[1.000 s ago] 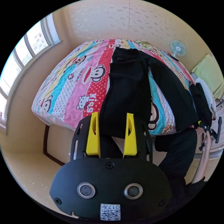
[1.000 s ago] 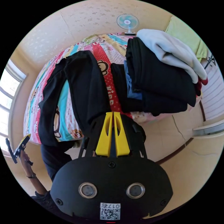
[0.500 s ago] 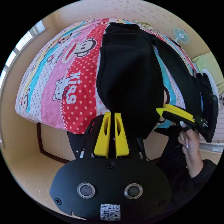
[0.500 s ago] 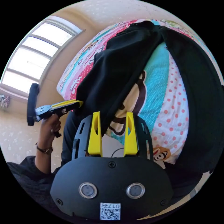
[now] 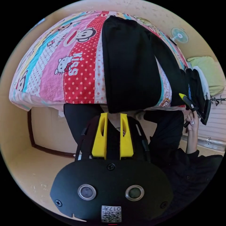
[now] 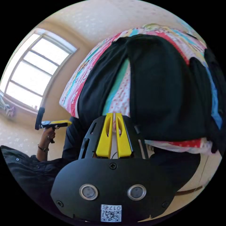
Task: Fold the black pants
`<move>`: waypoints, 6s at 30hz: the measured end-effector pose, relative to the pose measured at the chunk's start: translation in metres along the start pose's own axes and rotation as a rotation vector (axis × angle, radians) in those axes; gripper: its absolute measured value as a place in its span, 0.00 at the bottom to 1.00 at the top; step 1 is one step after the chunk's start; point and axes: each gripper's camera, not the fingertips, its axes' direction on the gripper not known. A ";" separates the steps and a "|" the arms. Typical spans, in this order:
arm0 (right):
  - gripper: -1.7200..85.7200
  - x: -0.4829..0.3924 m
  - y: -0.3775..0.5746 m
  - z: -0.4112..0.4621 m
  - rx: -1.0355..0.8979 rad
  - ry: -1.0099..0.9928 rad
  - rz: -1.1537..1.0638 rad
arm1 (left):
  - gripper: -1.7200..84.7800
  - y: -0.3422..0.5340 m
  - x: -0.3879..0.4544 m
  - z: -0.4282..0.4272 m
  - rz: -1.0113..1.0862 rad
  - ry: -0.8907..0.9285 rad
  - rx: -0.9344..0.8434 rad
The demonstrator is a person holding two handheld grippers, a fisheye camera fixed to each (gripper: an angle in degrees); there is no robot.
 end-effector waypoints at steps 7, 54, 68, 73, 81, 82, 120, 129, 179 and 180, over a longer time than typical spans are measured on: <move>0.16 0.078 0.008 -0.072 0.283 0.495 0.167 | 0.16 -0.020 0.033 -0.003 0.082 0.033 0.024; 0.05 0.090 0.101 -0.133 0.282 0.288 0.448 | 0.18 -0.018 0.203 0.034 0.323 -0.084 0.118; 0.05 -0.067 0.082 -0.098 0.265 -0.005 -0.322 | 0.23 -0.075 0.204 -0.042 0.477 0.422 0.159; 0.05 -0.097 0.089 -0.039 0.149 0.068 -0.416 | 0.13 -0.122 0.186 -0.005 0.377 0.388 0.039; 0.05 -0.083 0.076 -0.008 -0.126 0.066 -0.610 | 0.04 -0.104 0.132 0.000 0.365 0.645 0.105; 0.05 -0.083 0.070 -0.010 -0.158 0.060 -0.654 | 0.03 -0.097 0.123 -0.011 0.368 0.647 0.148; 0.06 -0.110 -0.377 0.383 0.062 0.049 -0.408 | 0.02 0.057 -0.163 -0.183 -0.035 0.646 0.437; 0.10 -0.028 -0.227 0.241 0.070 0.092 -0.489 | 0.16 0.090 -0.199 -0.234 -0.153 0.428 0.523; 0.11 0.111 -0.037 0.103 0.064 0.074 -0.144 | 0.15 -0.030 -0.102 -0.256 -0.004 0.377 0.298; 0.11 0.111 -0.033 0.102 0.079 0.055 -0.146 | 0.14 -0.031 -0.104 -0.254 -0.019 0.405 0.295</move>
